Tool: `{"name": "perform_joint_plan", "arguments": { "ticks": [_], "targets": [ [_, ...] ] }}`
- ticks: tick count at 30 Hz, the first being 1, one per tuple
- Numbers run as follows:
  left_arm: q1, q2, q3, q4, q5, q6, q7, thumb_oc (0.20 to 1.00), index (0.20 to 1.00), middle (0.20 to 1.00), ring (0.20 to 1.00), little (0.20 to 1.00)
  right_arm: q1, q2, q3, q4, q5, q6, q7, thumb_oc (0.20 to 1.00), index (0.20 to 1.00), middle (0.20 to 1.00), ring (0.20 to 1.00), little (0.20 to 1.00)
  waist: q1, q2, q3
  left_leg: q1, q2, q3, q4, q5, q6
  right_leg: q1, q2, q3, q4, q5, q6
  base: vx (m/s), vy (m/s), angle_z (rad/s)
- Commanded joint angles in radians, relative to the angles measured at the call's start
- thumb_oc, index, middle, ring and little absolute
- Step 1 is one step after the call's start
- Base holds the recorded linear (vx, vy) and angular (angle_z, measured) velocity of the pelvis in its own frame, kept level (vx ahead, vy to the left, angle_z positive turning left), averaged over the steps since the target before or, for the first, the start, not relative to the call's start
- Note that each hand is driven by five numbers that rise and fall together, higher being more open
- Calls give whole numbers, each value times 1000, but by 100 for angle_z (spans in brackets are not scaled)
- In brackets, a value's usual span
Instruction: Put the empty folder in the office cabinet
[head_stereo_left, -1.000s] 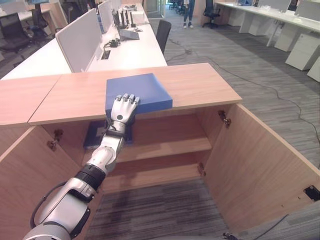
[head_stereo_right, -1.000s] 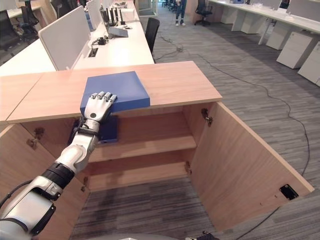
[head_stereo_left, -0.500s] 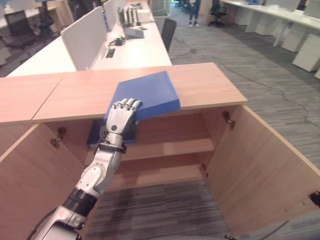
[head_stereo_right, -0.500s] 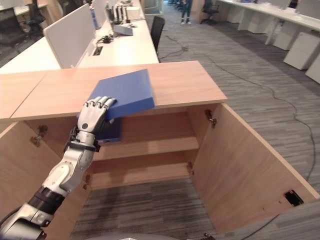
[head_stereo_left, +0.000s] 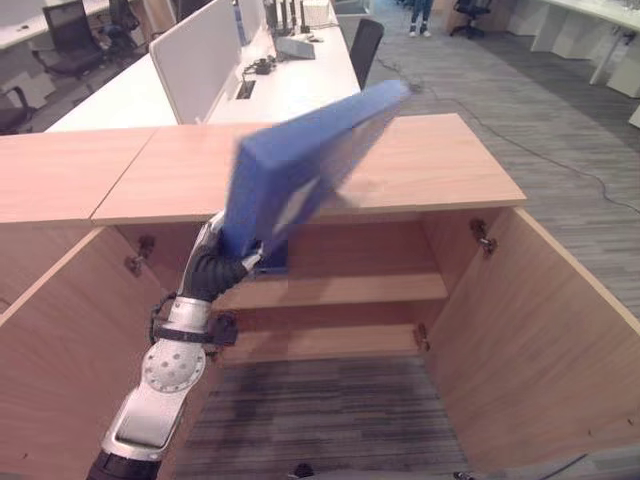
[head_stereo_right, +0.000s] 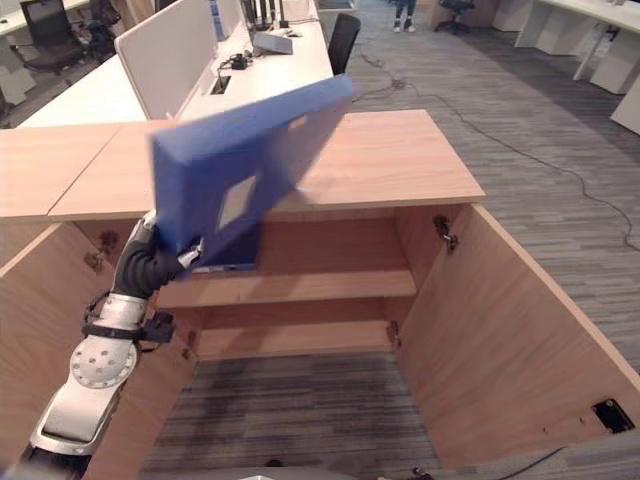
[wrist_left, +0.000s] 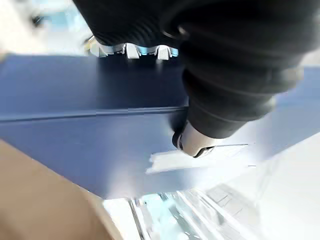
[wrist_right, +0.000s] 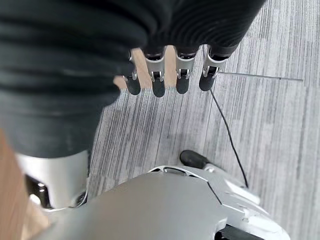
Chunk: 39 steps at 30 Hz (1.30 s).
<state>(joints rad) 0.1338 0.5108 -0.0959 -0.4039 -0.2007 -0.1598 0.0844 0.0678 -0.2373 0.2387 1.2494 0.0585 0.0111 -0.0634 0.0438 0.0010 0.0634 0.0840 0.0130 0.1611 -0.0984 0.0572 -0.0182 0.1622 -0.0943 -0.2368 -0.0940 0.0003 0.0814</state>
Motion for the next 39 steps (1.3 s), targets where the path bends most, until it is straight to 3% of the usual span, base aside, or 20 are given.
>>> {"name": "perform_joint_plan", "arguments": {
  "ticks": [1,11,18,20,21,22,23,25,29,39],
  "targets": [
    [49,-13,-12,-70,-265,11,-111,200,200,200,200,200,-57,3,43,82,-14,10,36,1000,1000,1000,1000,1000,3,-30,20,60,2,-45,11,-107,-10,-1,-28,-67,7,43,53,0,0,0],
    [-14,-79,-148,-71,-606,73,-162,200,200,200,200,200,-84,34,57,70,37,7,70,1000,1000,1000,1000,1000,7,-29,22,60,1,-58,11,-105,-6,4,-29,-70,7,43,50,-7,-5,6],
    [52,-70,-145,-42,-593,111,-151,200,200,200,200,200,-99,58,43,-81,277,-17,87,1000,1000,1000,1000,1000,15,-25,24,58,2,-56,11,-101,-6,3,-28,-68,7,44,48,0,0,0],
    [80,-67,-135,-33,-585,115,-150,200,200,200,200,200,-98,40,51,-193,311,-23,84,1000,1000,1000,1000,1000,17,-24,25,58,2,-56,11,-101,-7,3,-28,-69,7,44,47,0,0,0],
    [110,-63,-114,-19,-552,115,-152,200,200,200,200,200,-86,2,55,-366,321,-36,72,1000,1000,1000,1000,1000,18,-25,27,58,3,-54,11,-100,-7,0,-28,-69,7,44,46,0,0,0],
    [112,-64,-114,-20,-552,115,-152,200,200,200,200,200,-82,1,56,-371,320,-32,71,1000,1000,1000,1000,1000,18,-24,25,58,3,-54,11,-100,-7,1,-28,-69,7,44,46,0,0,0],
    [94,-66,-112,50,-486,115,-126,200,200,200,200,200,-131,-18,66,-529,359,-33,48,1000,1000,1000,1000,1000,25,-24,28,64,4,-57,11,-102,-9,7,-28,-72,7,42,44,0,0,0],
    [154,-57,-57,61,-416,96,-143,200,200,200,200,200,-16,-154,-26,-735,271,-55,49,1000,1000,1000,1000,1000,12,-26,32,65,5,-53,11,-104,-11,6,-28,-71,7,41,45,0,0,0],
    [208,-51,13,76,-321,98,-167,200,200,200,200,200,60,-270,-153,-1058,87,-79,17,1000,1000,1000,1000,1000,1,-27,29,64,6,-49,11,-109,-8,3,-27,-72,7,37,47,0,0,0],
    [250,20,221,51,-2,53,-156,200,200,200,200,200,31,-432,-338,-1265,-227,-47,-25,1000,1000,1000,1000,1000,9,-35,10,52,9,-56,11,-109,-6,-2,-31,-74,7,34,47,0,0,0]
  ]
}}
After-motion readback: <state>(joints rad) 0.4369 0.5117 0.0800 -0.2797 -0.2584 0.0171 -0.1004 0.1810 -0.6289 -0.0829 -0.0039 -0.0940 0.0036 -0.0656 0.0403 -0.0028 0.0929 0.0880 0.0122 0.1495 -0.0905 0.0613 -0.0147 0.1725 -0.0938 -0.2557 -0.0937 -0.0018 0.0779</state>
